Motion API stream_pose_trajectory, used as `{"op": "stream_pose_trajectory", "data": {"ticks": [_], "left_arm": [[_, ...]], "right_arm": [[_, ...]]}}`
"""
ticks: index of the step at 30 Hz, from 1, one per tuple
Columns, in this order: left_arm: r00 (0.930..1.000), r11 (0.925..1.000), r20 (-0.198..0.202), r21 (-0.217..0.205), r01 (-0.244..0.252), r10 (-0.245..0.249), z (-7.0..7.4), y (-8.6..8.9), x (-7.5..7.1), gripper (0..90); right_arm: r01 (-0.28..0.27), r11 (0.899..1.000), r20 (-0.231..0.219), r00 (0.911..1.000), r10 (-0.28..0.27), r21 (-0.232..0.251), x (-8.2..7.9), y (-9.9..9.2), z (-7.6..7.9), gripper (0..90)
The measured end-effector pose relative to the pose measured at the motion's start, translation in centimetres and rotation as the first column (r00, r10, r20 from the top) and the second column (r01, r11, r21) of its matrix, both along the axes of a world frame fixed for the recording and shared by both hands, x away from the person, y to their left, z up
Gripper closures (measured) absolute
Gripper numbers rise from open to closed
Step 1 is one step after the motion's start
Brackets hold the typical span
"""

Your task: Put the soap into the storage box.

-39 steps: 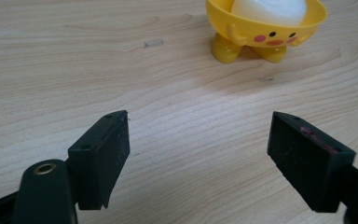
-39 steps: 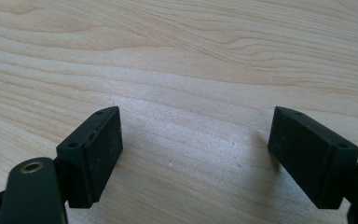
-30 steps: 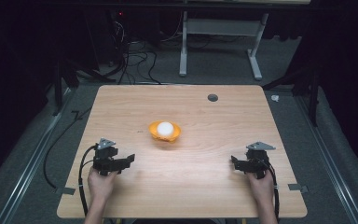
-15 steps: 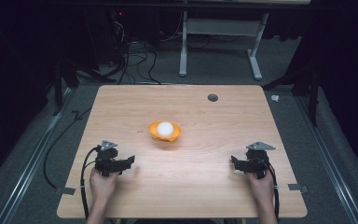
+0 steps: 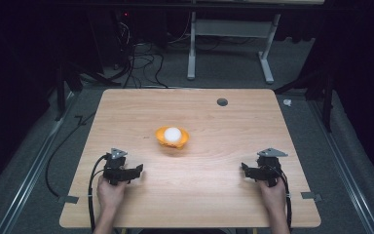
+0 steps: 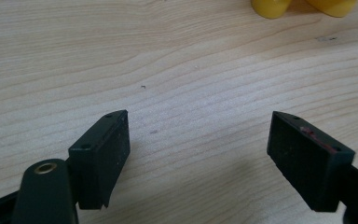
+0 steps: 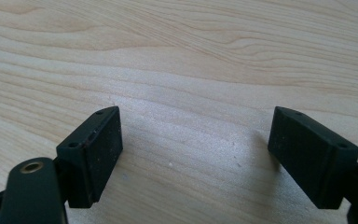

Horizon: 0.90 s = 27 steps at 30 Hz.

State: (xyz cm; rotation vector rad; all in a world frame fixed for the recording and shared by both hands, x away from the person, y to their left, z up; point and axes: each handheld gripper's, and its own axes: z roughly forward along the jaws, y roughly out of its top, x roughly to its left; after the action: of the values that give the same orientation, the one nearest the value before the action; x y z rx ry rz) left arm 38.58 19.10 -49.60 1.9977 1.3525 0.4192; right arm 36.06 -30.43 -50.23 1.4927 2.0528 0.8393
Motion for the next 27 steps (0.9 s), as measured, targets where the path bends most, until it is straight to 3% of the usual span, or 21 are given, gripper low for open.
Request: {"op": "stream_pose_trajectory", "data": {"ticks": [6, 15, 27], "left_arm": [[1.0, 0.9999, 0.009, 0.01, 0.001, -0.001, -0.3, -0.2, -0.1, 21.9], [0.9992, 0.998, 0.037, 0.063, 0.012, -0.014, -0.6, -0.9, -0.2, 21.4], [0.9973, 0.9974, 0.069, 0.069, 0.018, -0.023, -1.0, -1.4, -0.2, 18.5]], "right_arm": [[0.0, 1.0, 0.0, 1.0, 0.0, 0.0, 0.0, 0.0, 0.0, 18.6], [0.0, 1.0, 0.0, 1.0, 0.0, 0.0, 0.0, 0.0, 0.0, 18.5], [-0.001, 1.0, 0.001, 1.0, 0.001, -0.001, 0.0, 0.0, 0.0, 18.5]]}}
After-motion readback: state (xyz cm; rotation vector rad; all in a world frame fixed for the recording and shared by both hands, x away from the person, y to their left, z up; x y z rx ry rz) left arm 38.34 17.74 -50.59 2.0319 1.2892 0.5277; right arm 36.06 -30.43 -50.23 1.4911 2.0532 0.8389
